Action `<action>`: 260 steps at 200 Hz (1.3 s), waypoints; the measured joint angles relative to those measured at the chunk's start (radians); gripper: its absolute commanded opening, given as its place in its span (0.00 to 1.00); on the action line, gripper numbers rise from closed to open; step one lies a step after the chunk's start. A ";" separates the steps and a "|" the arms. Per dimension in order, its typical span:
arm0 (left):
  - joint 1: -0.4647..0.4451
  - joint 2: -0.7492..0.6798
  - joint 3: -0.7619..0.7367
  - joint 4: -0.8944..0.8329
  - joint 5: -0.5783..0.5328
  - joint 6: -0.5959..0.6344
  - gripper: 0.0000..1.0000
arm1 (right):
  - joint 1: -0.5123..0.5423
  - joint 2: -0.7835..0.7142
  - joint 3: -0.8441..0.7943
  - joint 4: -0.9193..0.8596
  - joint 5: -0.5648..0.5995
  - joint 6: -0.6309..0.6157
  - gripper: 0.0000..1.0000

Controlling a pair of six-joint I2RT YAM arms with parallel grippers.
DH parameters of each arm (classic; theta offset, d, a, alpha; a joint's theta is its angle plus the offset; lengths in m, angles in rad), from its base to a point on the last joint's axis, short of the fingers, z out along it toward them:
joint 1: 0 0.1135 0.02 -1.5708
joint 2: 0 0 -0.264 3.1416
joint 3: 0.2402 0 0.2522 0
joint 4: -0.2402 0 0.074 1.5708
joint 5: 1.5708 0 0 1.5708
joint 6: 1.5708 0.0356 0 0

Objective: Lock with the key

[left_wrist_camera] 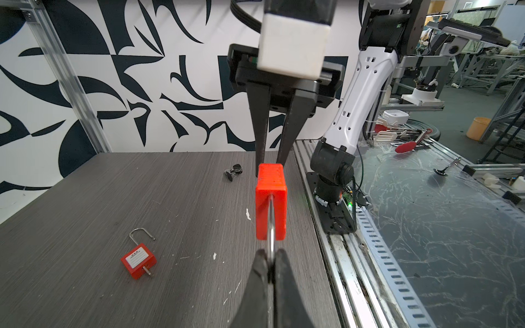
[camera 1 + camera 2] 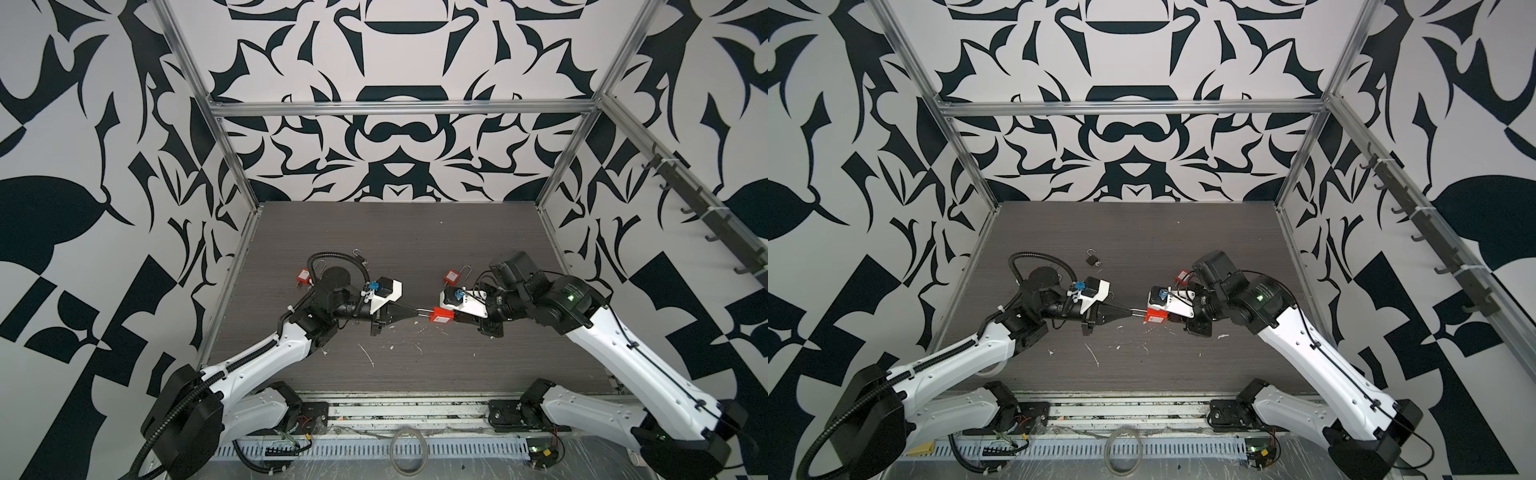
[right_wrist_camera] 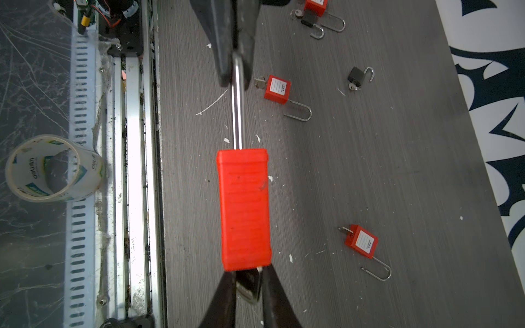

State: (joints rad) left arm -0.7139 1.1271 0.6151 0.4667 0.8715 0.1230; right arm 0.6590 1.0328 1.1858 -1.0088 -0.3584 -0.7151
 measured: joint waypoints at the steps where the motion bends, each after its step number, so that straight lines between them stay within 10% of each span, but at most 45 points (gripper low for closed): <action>1: 0.000 0.000 0.000 0.000 0.000 0.000 0.00 | 0.000 -0.001 -0.001 0.001 0.000 0.000 0.20; 131: 0.000 0.003 0.006 -0.016 -0.011 -0.003 0.00 | 0.004 -0.026 -0.023 0.018 0.044 -0.021 0.35; 235: 0.000 0.003 0.006 -0.008 -0.014 -0.023 0.00 | 0.011 -0.002 -0.035 0.042 0.012 0.017 0.10; 260: 0.000 0.008 0.006 0.013 -0.016 -0.032 0.00 | 0.016 -0.023 -0.060 0.062 0.016 0.027 0.17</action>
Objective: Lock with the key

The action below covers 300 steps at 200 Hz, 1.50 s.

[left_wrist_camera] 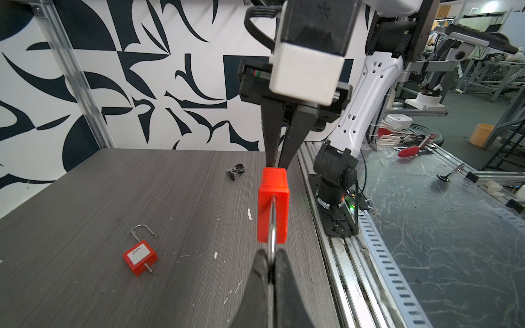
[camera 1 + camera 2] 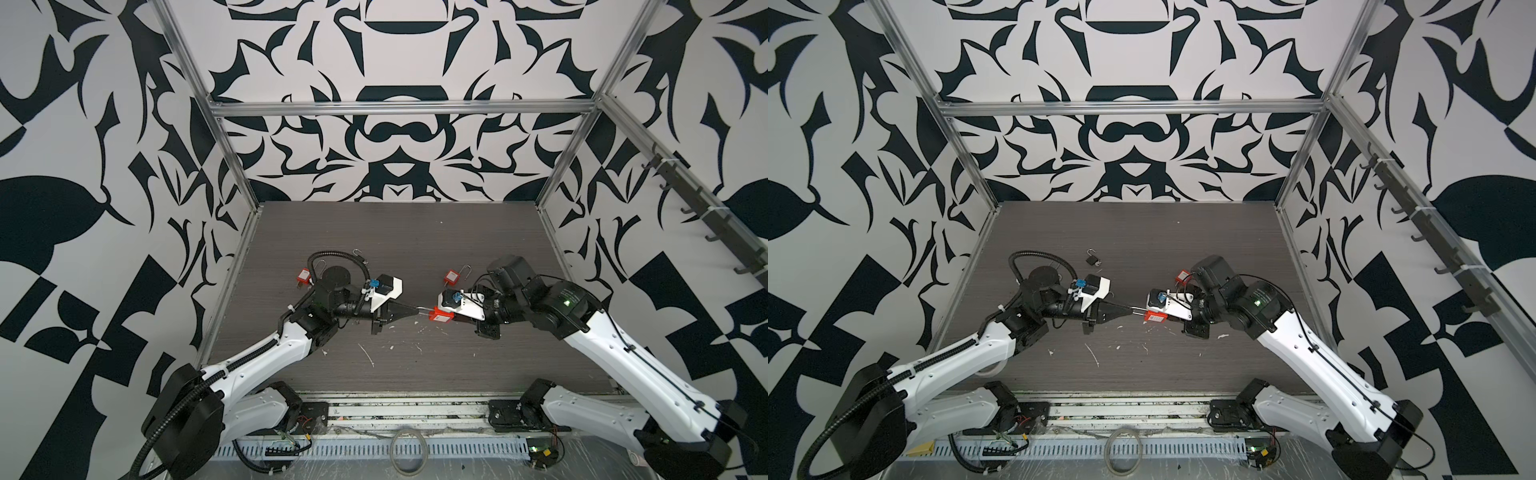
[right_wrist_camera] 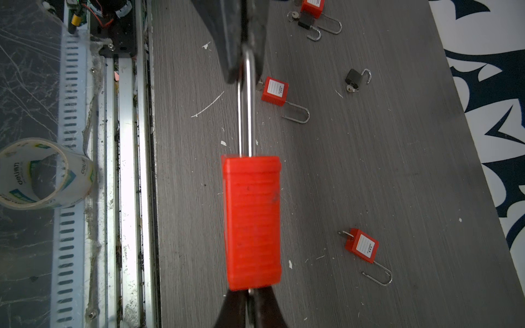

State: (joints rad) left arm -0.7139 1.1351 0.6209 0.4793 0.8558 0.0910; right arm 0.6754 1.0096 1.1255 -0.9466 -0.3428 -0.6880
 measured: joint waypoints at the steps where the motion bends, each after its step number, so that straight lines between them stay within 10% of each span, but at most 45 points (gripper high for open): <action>1: 0.000 0.000 0.000 0.000 0.000 -0.001 0.00 | 0.000 -0.001 -0.001 0.000 0.000 0.001 0.18; 112: 0.000 0.001 0.017 -0.081 0.019 0.051 0.00 | 0.001 0.084 0.129 -0.198 0.016 -0.034 0.33; 224: -0.002 -0.001 0.036 -0.119 0.046 0.072 0.00 | 0.001 0.124 0.119 -0.197 -0.043 -0.053 0.02; 300: 0.013 -0.001 0.080 -0.270 0.060 0.171 0.00 | -0.015 0.095 0.042 -0.149 -0.089 -0.059 0.00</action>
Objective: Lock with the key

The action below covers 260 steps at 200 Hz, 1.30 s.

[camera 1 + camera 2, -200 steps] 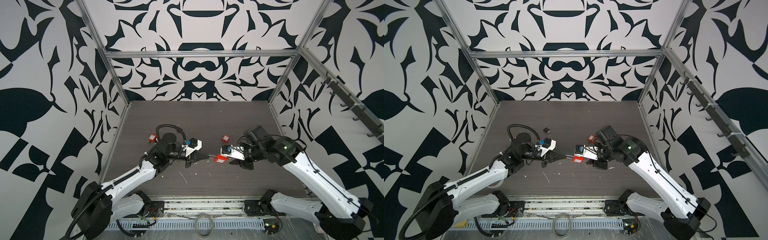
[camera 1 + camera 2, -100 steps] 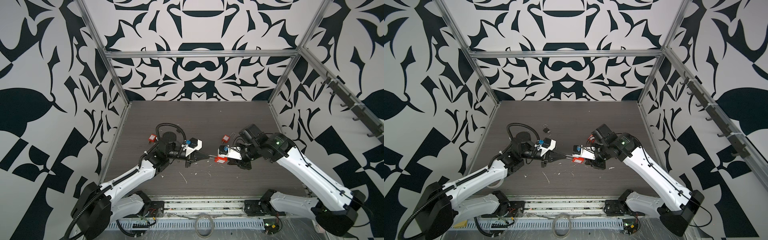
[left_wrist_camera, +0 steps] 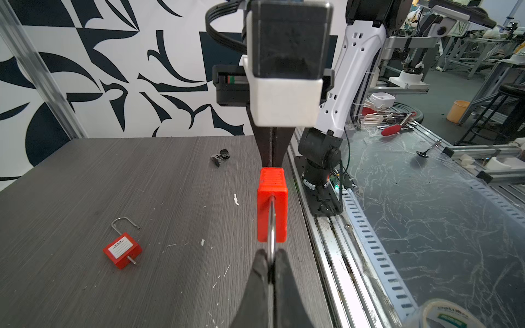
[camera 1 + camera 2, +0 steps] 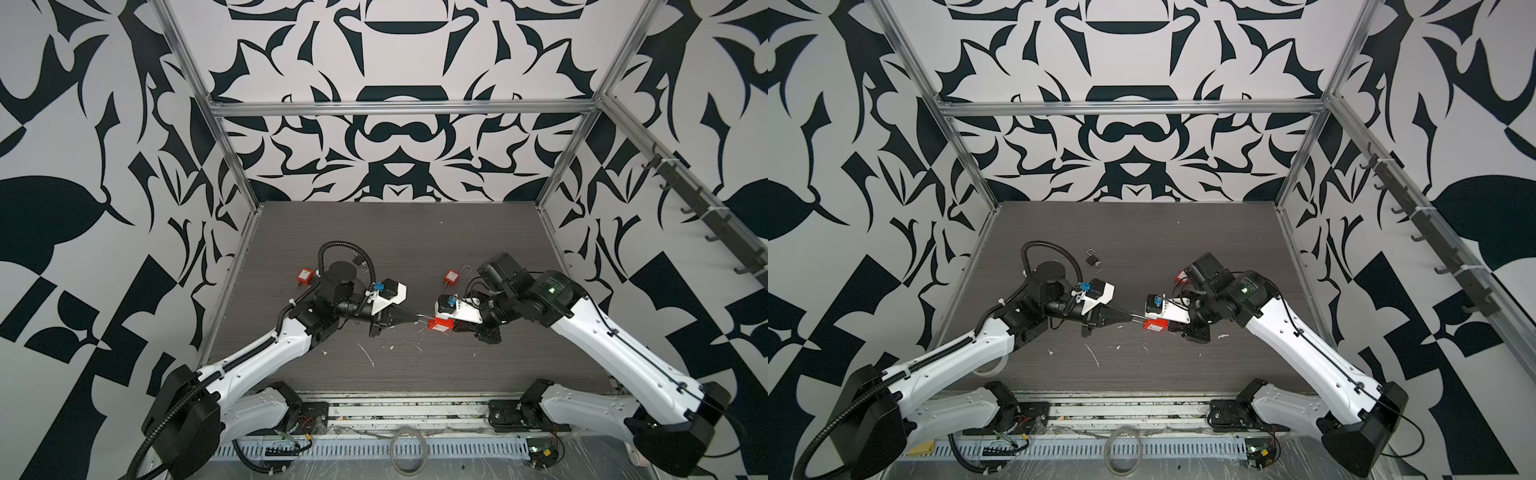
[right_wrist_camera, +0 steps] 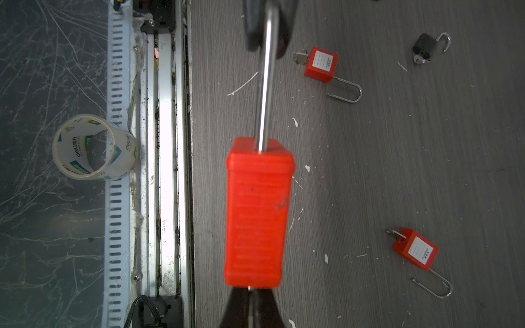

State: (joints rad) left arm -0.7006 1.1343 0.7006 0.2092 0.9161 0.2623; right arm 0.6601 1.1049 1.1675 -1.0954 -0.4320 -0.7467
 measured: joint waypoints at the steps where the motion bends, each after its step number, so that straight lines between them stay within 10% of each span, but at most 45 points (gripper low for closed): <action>1: 0.000 0.000 0.001 -0.002 0.000 0.001 0.00 | -0.001 0.000 0.000 0.001 0.000 0.000 0.00; 164: 0.117 0.057 0.238 -0.381 0.026 0.232 0.00 | -0.181 -0.069 -0.137 -0.079 -0.011 -0.066 0.00; 260: 0.097 0.494 0.671 -0.863 -0.112 0.309 0.00 | -0.222 -0.141 -0.147 0.114 0.079 0.384 0.00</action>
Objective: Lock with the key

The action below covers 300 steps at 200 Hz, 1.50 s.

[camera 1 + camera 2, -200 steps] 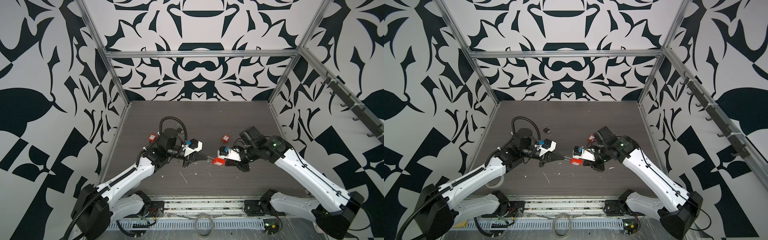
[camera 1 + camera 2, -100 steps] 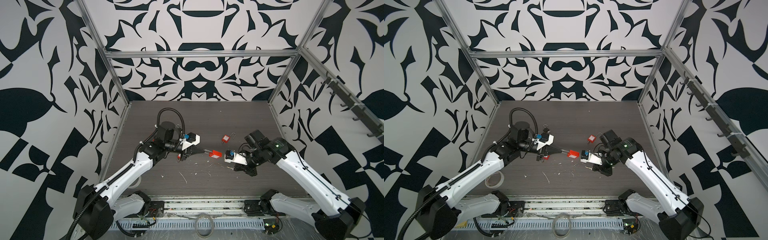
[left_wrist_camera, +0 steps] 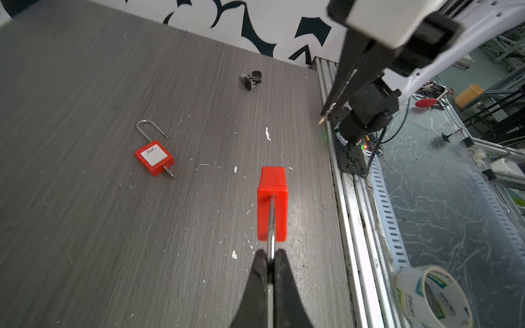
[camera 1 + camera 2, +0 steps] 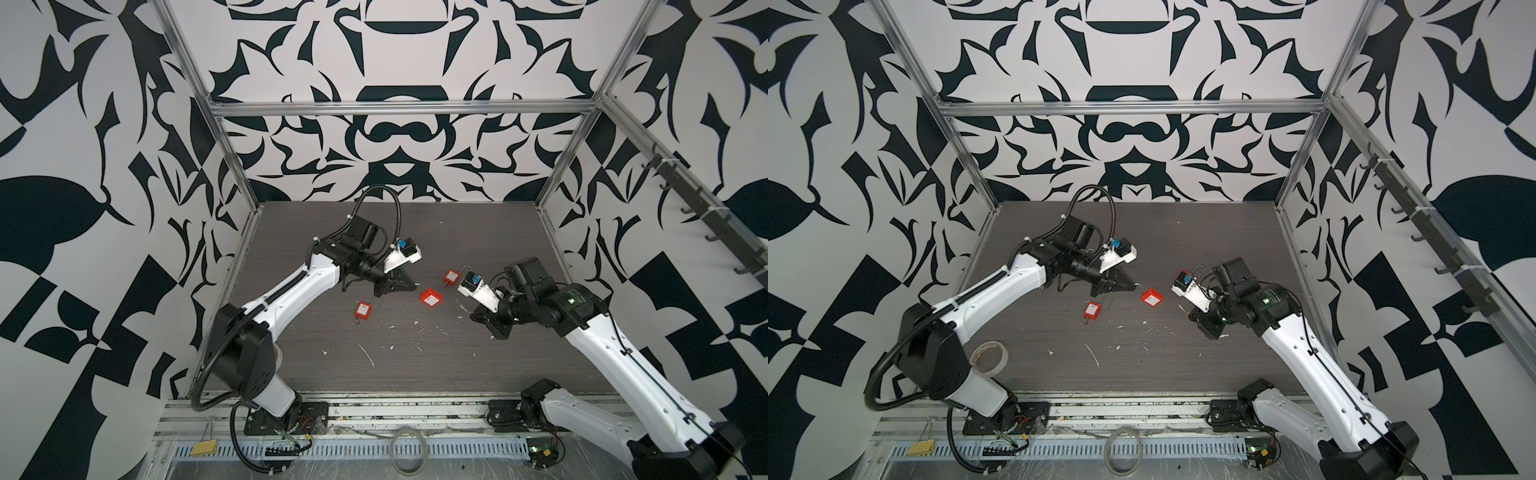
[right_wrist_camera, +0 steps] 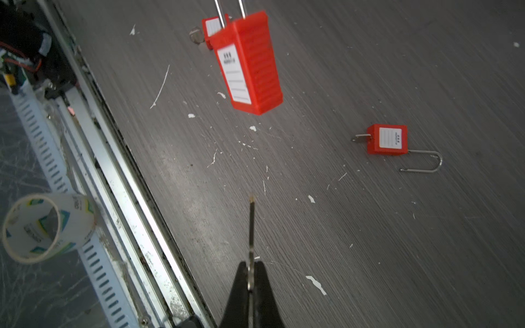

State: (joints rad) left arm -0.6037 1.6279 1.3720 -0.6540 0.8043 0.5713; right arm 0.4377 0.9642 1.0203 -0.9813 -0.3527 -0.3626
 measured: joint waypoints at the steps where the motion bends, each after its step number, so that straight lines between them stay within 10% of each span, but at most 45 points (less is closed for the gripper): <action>1: 0.000 0.005 0.005 -0.005 -0.002 0.000 0.00 | 0.000 -0.001 0.000 0.002 0.002 0.004 0.00; 159: -0.087 0.569 0.555 -0.555 -0.300 0.140 0.00 | 0.107 0.065 -0.084 0.174 0.169 0.544 0.00; 300: -0.155 0.673 0.663 -0.457 -0.506 0.059 0.09 | 0.129 0.058 -0.389 0.468 0.184 0.797 0.00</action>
State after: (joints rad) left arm -0.7586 2.3005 2.0350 -1.1107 0.2985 0.6300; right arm 0.5667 1.0222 0.6308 -0.5137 -0.1688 0.4339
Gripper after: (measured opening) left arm 0.089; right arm 0.063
